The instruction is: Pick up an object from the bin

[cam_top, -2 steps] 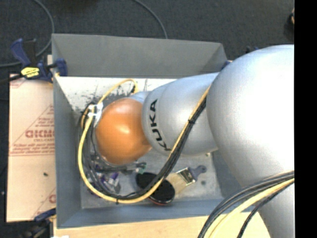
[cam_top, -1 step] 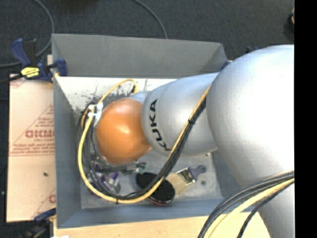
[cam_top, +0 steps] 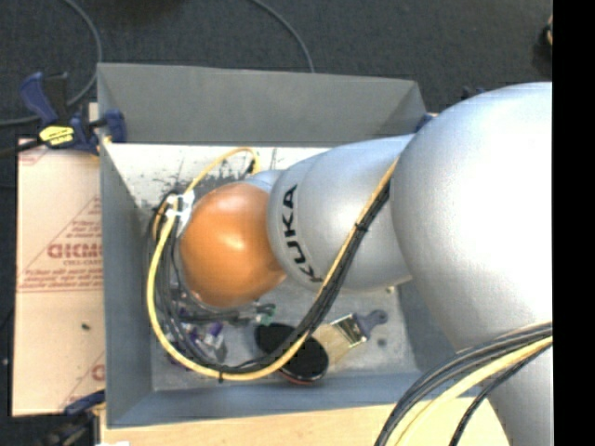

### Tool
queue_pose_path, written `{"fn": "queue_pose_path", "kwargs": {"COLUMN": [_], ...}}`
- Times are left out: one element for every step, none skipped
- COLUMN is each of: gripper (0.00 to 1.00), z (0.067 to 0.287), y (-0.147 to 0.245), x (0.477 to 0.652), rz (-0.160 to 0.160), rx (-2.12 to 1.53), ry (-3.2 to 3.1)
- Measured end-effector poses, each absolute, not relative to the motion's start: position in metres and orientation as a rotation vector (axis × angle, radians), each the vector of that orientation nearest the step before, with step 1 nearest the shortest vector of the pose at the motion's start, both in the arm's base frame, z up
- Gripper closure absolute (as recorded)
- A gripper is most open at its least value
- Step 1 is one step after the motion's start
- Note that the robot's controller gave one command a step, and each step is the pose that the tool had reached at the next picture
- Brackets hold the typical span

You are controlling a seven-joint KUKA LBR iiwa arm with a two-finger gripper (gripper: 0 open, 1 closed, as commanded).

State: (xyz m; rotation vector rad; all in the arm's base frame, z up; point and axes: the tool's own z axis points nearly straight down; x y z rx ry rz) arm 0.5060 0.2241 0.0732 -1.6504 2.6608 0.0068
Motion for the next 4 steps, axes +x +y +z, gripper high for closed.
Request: {"fn": "queue_pose_path", "kwargs": {"gripper": [1.00, 1.00, 1.00, 1.00], "z": [0.084, 0.098, 0.112, 0.134], "y": [0.224, 0.224, 0.224, 0.223], "x": [0.505, 0.506, 0.505, 0.505], "rz": [0.007, 0.006, 0.008, 0.009], "rx": [-1.650, -1.650, -1.651, -1.651], "ry": [2.664, 2.662, 2.666, 2.668]}}
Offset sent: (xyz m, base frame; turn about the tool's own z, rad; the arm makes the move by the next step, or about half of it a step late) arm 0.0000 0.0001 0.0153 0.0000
